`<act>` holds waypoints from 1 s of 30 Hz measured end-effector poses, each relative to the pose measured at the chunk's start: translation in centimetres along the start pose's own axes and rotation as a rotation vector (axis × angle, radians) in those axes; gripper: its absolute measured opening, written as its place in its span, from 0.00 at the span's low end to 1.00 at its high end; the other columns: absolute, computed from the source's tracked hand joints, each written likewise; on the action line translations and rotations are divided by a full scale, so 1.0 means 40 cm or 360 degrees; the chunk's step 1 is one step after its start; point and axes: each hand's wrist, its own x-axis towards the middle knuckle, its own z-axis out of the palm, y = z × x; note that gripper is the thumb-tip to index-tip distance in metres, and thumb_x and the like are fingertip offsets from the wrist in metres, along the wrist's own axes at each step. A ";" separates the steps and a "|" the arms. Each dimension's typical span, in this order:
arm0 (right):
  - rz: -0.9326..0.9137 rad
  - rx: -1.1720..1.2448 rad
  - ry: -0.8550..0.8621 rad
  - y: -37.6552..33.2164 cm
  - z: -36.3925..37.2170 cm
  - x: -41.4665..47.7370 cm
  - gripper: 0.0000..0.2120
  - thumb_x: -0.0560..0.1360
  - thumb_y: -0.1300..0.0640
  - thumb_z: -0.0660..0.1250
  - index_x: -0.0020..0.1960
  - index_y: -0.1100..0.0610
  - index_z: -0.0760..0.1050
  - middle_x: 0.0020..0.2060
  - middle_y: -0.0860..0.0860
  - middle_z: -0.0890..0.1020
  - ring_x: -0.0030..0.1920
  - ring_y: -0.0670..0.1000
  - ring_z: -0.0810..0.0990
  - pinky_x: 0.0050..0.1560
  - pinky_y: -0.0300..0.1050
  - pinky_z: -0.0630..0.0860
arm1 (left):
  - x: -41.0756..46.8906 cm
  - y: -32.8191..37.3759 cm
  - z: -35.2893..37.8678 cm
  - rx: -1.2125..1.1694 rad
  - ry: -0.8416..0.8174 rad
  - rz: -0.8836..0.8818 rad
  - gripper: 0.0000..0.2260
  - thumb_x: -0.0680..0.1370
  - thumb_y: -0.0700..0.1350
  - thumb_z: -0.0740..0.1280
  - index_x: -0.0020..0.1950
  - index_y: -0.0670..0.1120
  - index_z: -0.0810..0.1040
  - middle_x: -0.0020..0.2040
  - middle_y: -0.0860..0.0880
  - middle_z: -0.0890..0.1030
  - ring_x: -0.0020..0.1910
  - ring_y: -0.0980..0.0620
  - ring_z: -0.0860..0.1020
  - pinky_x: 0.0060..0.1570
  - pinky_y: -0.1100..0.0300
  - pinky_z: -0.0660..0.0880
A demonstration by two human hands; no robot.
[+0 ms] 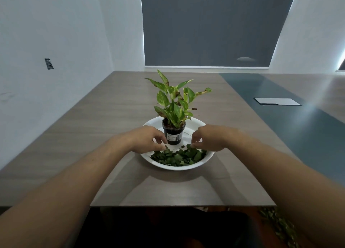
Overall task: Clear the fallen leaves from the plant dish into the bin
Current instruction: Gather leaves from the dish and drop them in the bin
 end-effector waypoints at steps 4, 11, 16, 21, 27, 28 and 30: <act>0.0058 -0.0065 -0.0041 -0.020 0.026 -0.001 0.20 0.85 0.39 0.60 0.67 0.50 0.80 0.63 0.51 0.82 0.60 0.55 0.81 0.63 0.56 0.80 | 0.010 0.013 0.044 0.0061 -0.0027 0.0001 0.15 0.81 0.60 0.69 0.68 0.61 0.81 0.60 0.59 0.82 0.56 0.56 0.81 0.59 0.58 0.78; -0.0033 0.0326 -0.0057 -0.013 -0.009 -0.014 0.18 0.85 0.38 0.62 0.63 0.48 0.82 0.55 0.45 0.87 0.54 0.49 0.86 0.61 0.52 0.82 | -0.009 0.038 0.031 -0.0106 -0.0029 0.0037 0.10 0.82 0.58 0.70 0.60 0.60 0.86 0.55 0.59 0.84 0.52 0.63 0.80 0.50 0.65 0.74; -0.0074 0.0284 0.0014 0.002 0.006 0.004 0.28 0.80 0.30 0.64 0.75 0.43 0.74 0.71 0.44 0.80 0.67 0.50 0.81 0.69 0.52 0.77 | -0.013 0.018 0.010 -0.0040 -0.0014 0.0021 0.11 0.80 0.60 0.71 0.61 0.62 0.85 0.56 0.61 0.85 0.55 0.60 0.82 0.54 0.62 0.77; -0.0192 0.0392 -0.0158 0.007 0.039 0.026 0.42 0.68 0.25 0.75 0.78 0.35 0.70 0.70 0.42 0.76 0.67 0.49 0.79 0.68 0.52 0.78 | 0.006 0.007 0.006 -0.0073 -0.0269 0.0030 0.25 0.70 0.66 0.78 0.66 0.68 0.80 0.59 0.62 0.80 0.55 0.58 0.80 0.58 0.58 0.78; -0.0187 0.0359 -0.0110 0.018 0.063 0.051 0.46 0.66 0.27 0.77 0.80 0.37 0.68 0.66 0.43 0.74 0.61 0.50 0.80 0.63 0.50 0.80 | 0.020 0.003 0.032 -0.0023 -0.0225 0.0118 0.29 0.70 0.63 0.81 0.69 0.65 0.78 0.58 0.59 0.77 0.54 0.56 0.79 0.58 0.57 0.79; -0.0203 0.0358 -0.0095 0.016 0.069 0.056 0.44 0.67 0.27 0.78 0.78 0.38 0.71 0.65 0.43 0.74 0.59 0.49 0.80 0.62 0.49 0.80 | 0.021 0.001 0.038 -0.0031 -0.0205 0.0127 0.28 0.70 0.62 0.81 0.69 0.64 0.79 0.58 0.59 0.77 0.53 0.56 0.79 0.56 0.59 0.79; -0.0248 0.0385 -0.0051 0.010 0.073 0.058 0.37 0.69 0.31 0.79 0.74 0.40 0.76 0.62 0.43 0.77 0.55 0.47 0.80 0.59 0.46 0.79 | 0.022 -0.001 0.048 -0.0029 -0.0152 0.0148 0.26 0.70 0.60 0.82 0.67 0.62 0.81 0.57 0.58 0.78 0.51 0.58 0.78 0.51 0.64 0.76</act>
